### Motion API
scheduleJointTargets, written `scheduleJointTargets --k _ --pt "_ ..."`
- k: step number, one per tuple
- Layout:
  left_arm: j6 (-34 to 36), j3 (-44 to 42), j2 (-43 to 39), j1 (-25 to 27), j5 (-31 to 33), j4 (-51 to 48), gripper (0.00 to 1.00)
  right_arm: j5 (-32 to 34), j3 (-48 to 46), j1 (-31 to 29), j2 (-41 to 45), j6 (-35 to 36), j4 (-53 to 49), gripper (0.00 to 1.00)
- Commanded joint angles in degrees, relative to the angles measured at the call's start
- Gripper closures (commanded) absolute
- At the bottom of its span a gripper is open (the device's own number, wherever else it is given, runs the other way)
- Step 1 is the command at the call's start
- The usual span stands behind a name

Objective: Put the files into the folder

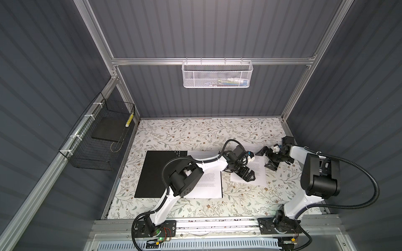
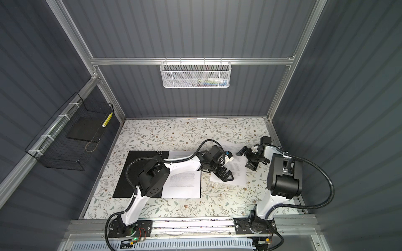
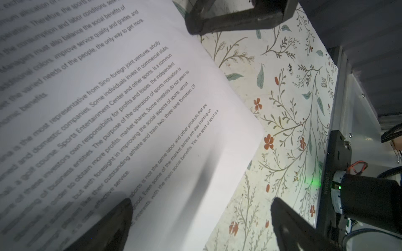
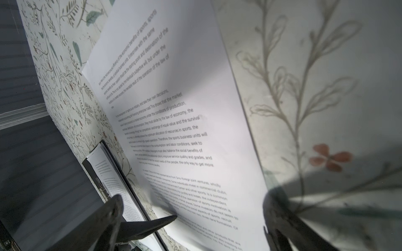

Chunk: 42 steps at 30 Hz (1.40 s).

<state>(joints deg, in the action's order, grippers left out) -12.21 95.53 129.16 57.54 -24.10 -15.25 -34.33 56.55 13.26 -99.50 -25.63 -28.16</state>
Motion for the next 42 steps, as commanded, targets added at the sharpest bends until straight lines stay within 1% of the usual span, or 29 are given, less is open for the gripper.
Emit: scheduleJointTargets --k 1,5,8,14,18,20,23,28,32,36,42 --pt "1.0 -0.8 3.1 -0.1 0.1 -5.0 0.00 1.8 -0.9 -0.6 0.9 0.0 -2.6 0.01" --pt "1.0 -3.4 1.5 -0.1 0.4 -5.5 0.00 5.0 4.3 -0.6 0.2 -0.5 -3.7 0.01" --pt "0.5 -7.4 -1.2 0.0 0.8 -4.5 0.00 7.8 9.3 -0.6 -2.3 -1.2 -4.0 0.01" --pt "0.3 -13.3 -4.9 0.4 0.7 -4.1 0.00 10.3 21.7 -1.4 -12.1 0.4 -8.3 0.01" --pt "0.5 -16.2 -5.9 0.5 1.7 -4.6 0.00 12.3 30.2 -3.5 -19.5 3.1 -13.7 0.01" --pt "1.2 -16.4 -6.1 0.5 2.1 -5.4 0.00 14.0 33.1 -5.0 -21.9 4.5 -16.0 0.01" --pt "2.0 -16.0 -6.1 0.5 2.7 -6.5 0.00 17.3 35.0 -7.3 -23.1 6.2 -17.0 0.01" --pt "2.8 -15.4 -5.5 0.5 2.9 -7.6 0.00 19.1 38.9 -9.2 -25.4 7.7 -20.3 0.01" --pt "3.3 -15.3 -5.6 0.5 2.8 -8.0 0.00 19.1 40.0 -10.6 -27.0 9.0 -22.1 0.01" --pt "3.8 -15.0 -5.6 0.5 2.9 -8.3 0.00 16.8 41.1 -11.8 -28.3 10.8 -24.7 0.01" --pt "3.9 -15.0 -5.2 0.5 2.6 -8.2 0.00 15.7 41.7 -14.0 -28.2 12.9 -27.7 0.01"
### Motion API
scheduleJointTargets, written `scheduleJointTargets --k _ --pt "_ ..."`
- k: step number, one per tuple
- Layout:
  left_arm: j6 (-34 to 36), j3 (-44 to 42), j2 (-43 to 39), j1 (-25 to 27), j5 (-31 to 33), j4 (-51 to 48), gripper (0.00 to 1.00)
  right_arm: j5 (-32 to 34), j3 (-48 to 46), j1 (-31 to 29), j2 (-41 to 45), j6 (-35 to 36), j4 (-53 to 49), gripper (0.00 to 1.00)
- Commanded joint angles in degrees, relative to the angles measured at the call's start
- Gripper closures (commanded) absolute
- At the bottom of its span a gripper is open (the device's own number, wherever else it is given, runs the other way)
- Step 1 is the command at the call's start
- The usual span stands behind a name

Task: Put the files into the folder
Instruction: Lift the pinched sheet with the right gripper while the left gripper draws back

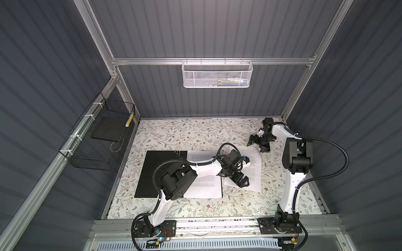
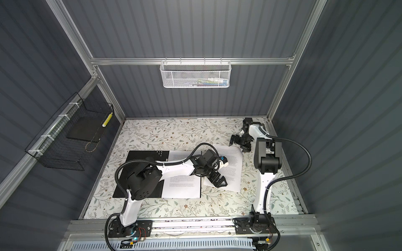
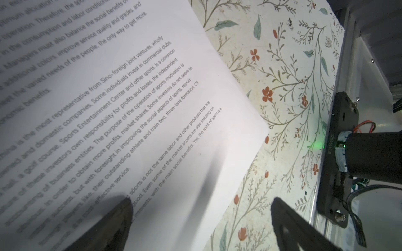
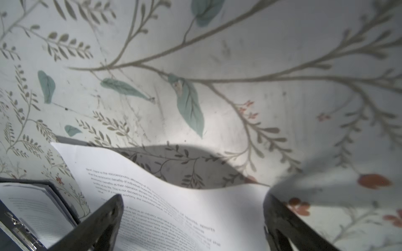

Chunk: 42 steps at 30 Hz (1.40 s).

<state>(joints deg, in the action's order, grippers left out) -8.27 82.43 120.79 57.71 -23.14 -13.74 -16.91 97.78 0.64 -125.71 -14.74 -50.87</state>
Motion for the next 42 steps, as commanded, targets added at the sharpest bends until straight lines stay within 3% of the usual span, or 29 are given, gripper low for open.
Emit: scheduleJointTargets --k 1,7,17,24,34,42 --pt "0.0 -0.4 3.2 0.3 1.5 -9.7 0.00 -1.8 0.3 -1.7 -1.9 2.2 -5.4 0.01" --pt "0.1 0.6 3.7 -0.2 2.0 -9.4 0.00 -9.0 -7.0 -2.6 3.8 0.6 -2.5 0.01" --pt "-0.3 1.2 5.0 -1.2 2.0 -8.7 0.00 -21.3 -32.4 -2.1 25.2 -12.1 22.8 0.01" --pt "-0.5 0.3 4.4 -1.4 2.3 -8.2 0.00 -20.1 -41.6 -1.5 30.1 -14.9 31.2 0.02" --pt "-0.8 -0.3 3.4 -1.5 2.3 -7.5 0.00 -13.3 -47.7 -1.2 34.5 -14.0 32.5 0.32" --pt "-1.1 -0.2 3.6 -1.6 2.2 -7.3 0.00 -12.9 -51.7 -1.1 38.5 -13.2 32.8 0.47"
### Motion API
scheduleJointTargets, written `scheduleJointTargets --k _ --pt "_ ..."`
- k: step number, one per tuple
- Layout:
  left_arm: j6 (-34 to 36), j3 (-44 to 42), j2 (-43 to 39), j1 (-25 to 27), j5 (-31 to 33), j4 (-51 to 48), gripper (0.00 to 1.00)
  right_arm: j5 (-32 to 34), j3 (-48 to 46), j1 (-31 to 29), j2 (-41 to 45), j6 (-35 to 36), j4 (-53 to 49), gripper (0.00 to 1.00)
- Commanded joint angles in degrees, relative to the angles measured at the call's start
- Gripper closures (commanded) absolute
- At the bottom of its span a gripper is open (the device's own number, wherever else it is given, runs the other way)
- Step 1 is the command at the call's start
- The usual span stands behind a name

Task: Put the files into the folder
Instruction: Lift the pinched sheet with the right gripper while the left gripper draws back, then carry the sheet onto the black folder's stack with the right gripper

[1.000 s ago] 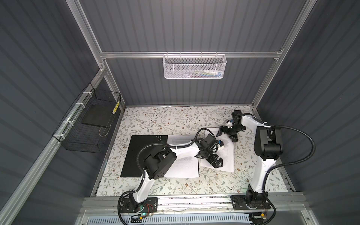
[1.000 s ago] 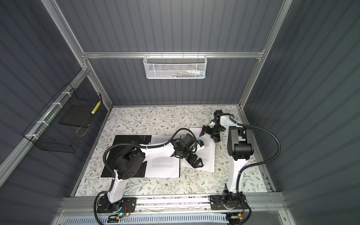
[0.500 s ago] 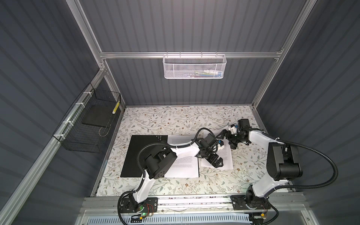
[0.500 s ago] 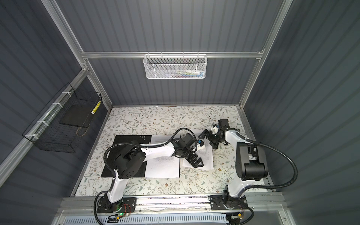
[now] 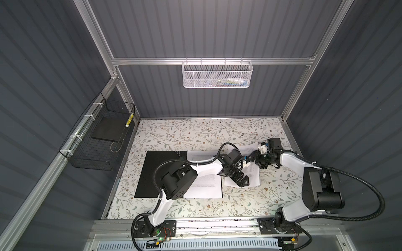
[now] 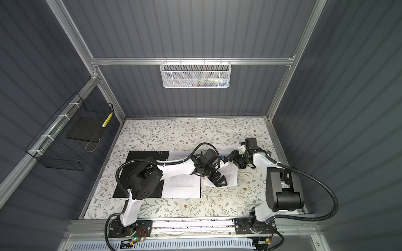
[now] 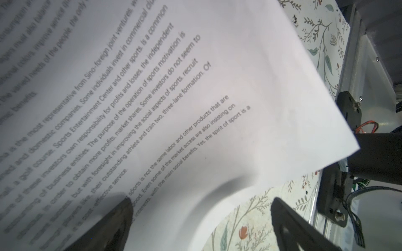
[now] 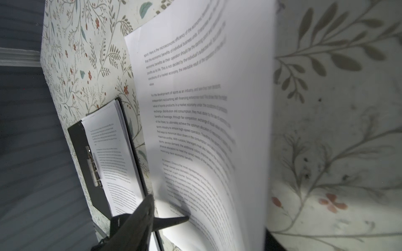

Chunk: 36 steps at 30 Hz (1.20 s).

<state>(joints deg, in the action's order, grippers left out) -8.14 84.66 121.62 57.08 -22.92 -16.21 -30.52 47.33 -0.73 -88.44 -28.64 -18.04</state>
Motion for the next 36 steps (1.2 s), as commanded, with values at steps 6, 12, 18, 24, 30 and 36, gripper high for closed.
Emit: scheduleJointTargets --k 6,12,18,24,30,36 --pt "-1.4 -2.3 2.7 -1.1 1.9 -4.8 0.00 1.3 -2.7 0.9 2.5 1.0 -0.1 0.63" --pt "-1.7 -2.4 2.4 -1.1 1.6 -4.6 0.00 2.0 -2.9 1.7 3.7 0.9 -1.0 0.80" --pt "-2.1 -1.9 1.4 -1.9 -1.1 -3.1 0.00 1.9 -3.0 1.9 4.5 1.0 -2.7 1.00" --pt "-6.2 -0.4 -7.1 -2.1 -5.3 4.6 0.00 2.8 -4.5 2.0 10.0 -0.1 -3.3 1.00" --pt "-13.2 -16.5 -26.7 -2.2 0.4 25.4 0.00 5.9 -3.0 1.9 17.7 -1.1 -8.8 1.00" --pt "-12.1 -29.8 -46.7 -2.2 17.6 23.1 0.00 9.6 3.2 -3.3 22.3 -3.1 -14.2 1.00"
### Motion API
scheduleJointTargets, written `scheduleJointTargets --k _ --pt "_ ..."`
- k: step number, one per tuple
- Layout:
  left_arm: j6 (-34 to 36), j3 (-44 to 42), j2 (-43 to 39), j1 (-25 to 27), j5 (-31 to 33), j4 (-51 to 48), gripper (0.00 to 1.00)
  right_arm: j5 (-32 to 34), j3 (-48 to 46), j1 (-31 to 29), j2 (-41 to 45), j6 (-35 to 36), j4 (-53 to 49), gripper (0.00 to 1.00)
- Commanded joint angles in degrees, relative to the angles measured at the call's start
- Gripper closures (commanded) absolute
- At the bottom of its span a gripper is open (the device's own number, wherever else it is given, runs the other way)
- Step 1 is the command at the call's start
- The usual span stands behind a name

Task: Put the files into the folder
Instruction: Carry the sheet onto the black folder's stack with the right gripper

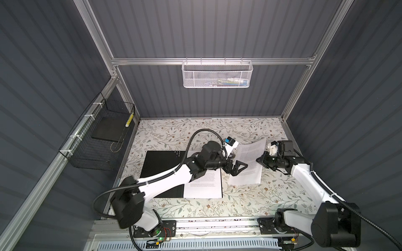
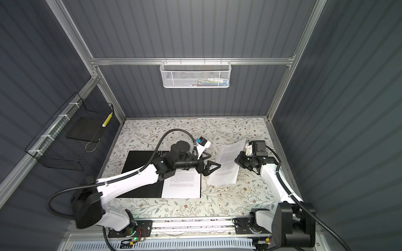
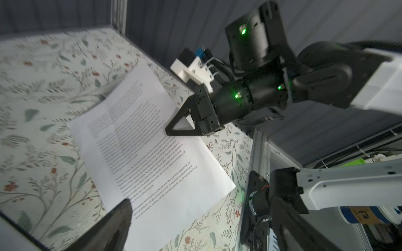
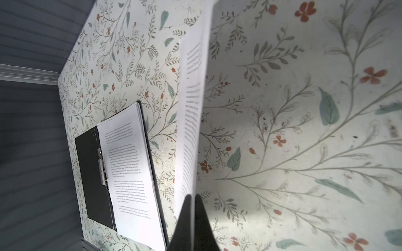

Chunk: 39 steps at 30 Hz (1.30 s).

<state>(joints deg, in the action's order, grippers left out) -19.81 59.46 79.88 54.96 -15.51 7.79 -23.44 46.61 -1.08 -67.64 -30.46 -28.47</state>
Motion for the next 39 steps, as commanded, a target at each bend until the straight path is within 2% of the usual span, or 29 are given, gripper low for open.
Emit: scheduleJointTargets --k 1,5,7,10,14,18,23,25,32,39 --pt "1.0 -6.2 -8.2 -0.1 13.8 -4.2 0.00 3.5 5.8 -5.1 1.7 -2.0 -4.7 1.00" --pt "4.7 -11.8 -21.6 -0.1 27.1 -18.3 0.00 9.8 14.0 -15.7 0.5 -4.3 -6.3 1.00" --pt "5.8 -13.7 -27.8 -0.1 31.8 -25.0 0.00 12.0 18.0 -21.3 -1.1 -6.0 -5.6 1.00" --pt "5.9 -14.2 -35.0 -0.2 37.9 -34.2 0.00 11.6 23.4 -29.4 -5.1 -8.5 -1.5 1.00" --pt "8.6 -13.3 -40.1 -0.1 42.0 -42.5 0.00 8.8 30.4 -37.9 -11.8 -10.6 3.9 1.00" --pt "7.3 -15.2 -41.7 -0.1 47.7 -44.7 0.00 1.9 30.3 -39.4 -14.3 -14.9 12.8 1.00" --pt "8.1 -15.8 -40.9 -0.5 46.5 -42.7 0.00 6.7 22.0 -37.6 -12.2 -17.7 18.0 1.00" --pt "8.4 -15.8 -39.6 -0.6 45.1 -42.8 0.00 6.0 16.5 -35.7 -12.0 -19.0 22.1 1.00" --pt "9.1 -15.3 -37.1 -1.2 42.3 -42.6 0.00 7.8 2.8 -35.1 -20.8 -18.1 34.9 1.00" --pt "9.3 -15.9 -37.7 -1.4 41.9 -42.0 0.00 8.3 -0.1 -37.0 -27.7 -18.7 39.6 1.00"
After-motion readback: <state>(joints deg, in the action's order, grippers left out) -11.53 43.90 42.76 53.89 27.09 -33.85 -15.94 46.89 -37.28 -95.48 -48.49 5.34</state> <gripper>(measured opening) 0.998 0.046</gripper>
